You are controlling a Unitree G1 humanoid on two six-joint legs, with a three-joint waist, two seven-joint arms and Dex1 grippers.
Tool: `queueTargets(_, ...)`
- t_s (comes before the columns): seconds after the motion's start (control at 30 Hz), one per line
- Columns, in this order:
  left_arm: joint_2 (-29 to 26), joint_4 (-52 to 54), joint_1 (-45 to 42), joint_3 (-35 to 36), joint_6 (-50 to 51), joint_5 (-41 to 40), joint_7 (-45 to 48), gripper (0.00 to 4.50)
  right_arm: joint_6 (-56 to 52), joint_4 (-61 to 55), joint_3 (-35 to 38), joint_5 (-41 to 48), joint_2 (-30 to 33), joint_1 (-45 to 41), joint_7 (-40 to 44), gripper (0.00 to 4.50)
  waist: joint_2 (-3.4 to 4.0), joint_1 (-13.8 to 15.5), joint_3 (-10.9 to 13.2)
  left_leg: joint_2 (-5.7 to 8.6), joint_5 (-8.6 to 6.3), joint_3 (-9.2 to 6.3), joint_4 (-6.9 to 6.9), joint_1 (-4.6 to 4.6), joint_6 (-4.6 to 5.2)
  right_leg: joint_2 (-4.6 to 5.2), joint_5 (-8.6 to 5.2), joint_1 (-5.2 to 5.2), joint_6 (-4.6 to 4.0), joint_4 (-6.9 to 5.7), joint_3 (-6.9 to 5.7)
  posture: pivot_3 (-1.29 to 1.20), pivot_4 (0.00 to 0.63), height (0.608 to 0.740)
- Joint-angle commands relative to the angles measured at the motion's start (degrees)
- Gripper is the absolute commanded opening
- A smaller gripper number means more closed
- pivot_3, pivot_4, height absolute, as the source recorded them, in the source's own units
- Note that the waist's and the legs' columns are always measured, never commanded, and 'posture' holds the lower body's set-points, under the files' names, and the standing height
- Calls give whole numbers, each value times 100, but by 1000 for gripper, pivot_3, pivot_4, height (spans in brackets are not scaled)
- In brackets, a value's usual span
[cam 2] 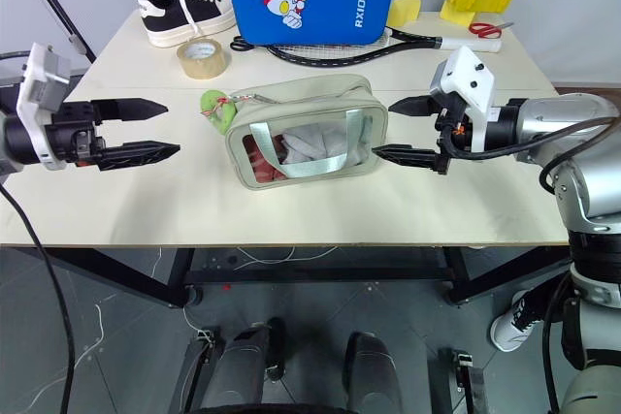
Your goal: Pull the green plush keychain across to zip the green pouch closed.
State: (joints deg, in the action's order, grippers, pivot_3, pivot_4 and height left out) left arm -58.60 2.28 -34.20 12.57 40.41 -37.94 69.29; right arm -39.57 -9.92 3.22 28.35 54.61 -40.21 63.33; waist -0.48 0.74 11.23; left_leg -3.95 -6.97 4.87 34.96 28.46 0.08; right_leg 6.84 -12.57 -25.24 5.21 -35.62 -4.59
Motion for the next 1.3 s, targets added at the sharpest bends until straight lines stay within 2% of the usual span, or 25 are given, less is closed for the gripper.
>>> queueTargets(0.03, -30, -28, -235, 117, 68, -89, -60, 4445, 45, -117, 180, 43, 97, -45, -11, 3997, 0, 0, 0, 0, 0, 0, 0, 0, 0, 0, 0, 0, 0, 0, 0, 0, 150, 723)
queueTargets(0.1, 22, -113, -390, 179, 298, -217, -198, 4445, 28, -128, 193, 57, 102, -37, -17, 3997, 0, 5, 0, 0, 0, 0, 0, 0, 0, 0, 0, 1, 0, 0, 0, 0, 150, 723)
queueTargets(0.37, -66, -49, -220, 152, -24, 0, -29, 4445, 39, -67, 159, 64, 44, -133, -39, 3997, 0, -5, 0, 0, 0, 0, 0, 0, 0, 0, 0, 3, 0, -2, 0, 0, 150, 723)
queueTargets(0.6, -23, 36, -9, 488, -39, -250, -1, 4445, -155, 224, -243, -67, -122, -1085, -102, 3997, 1, -25, 1, -1, 0, 0, 0, 0, 0, 0, 0, -6, 0, -3, 1, 0, 150, 723)
queueTargets(0.77, 21, -20, -97, 579, -59, -458, 145, 4445, -66, 735, -1032, -444, -799, -2213, -72, 3997, 1, -55, 1, -4, 0, 1, -6, -1, 0, -2, 0, -9, 0, -5, 0, 0, 150, 723)
queueTargets(0.83, 18, -16, -105, 515, -104, -441, 220, 4445, 89, 1065, -1467, -791, -1076, -2534, 9, 3997, 2, -68, 1, -4, 0, 2, -6, -2, 0, -2, 0, -10, 0, -10, 0, 0, 150, 723)
queueTargets(0.93, 67, -39, -166, 398, -187, -364, 216, 4445, 675, 2011, -2507, -1790, -1518, -3065, 185, 3997, 2, -55, 1, -4, 0, 3, -3, 2, -1, -2, 0, -12, 0, -15, 0, 0, 150, 723)
queueTargets(1.0, 85, -32, -179, 364, -215, -354, 204, 4445, 971, 2477, -2791, -2129, -1711, -3236, 295, 3997, 2, -50, 1, -3, 0, 5, 3, 2, -1, -2, 0, -12, 0, -22, 0, 0, 150, 723)
queueTargets(1.1, 93, 21, -153, 366, -218, -374, 169, 4500, 1458, 3155, -3099, -2716, -1928, -3438, 233, 3106, 1, -15, 1, -3, 1, 6, 9, 5, -1, -2, -2, -13, 2, -34, 0, 0, 150, 723)
queueTargets(1.2, 51, 150, 34, 488, -190, -396, 94, 4500, 1421, 3349, -2963, -2727, -2078, -3642, 429, 1553, 2, -20, 1, -3, 2, 8, 12, 11, -3, -2, -2, -10, 3, -41, 0, 0, 150, 723)
queueTargets(1.3, 35, 293, 211, 579, -166, -439, 43, 4500, 691, 2960, -2712, -2457, -2055, -3733, 761, 31, 3, -51, 1, -3, 4, 10, 8, 11, -4, -2, -3, -11, 7, -51, 1, 0, 150, 723)
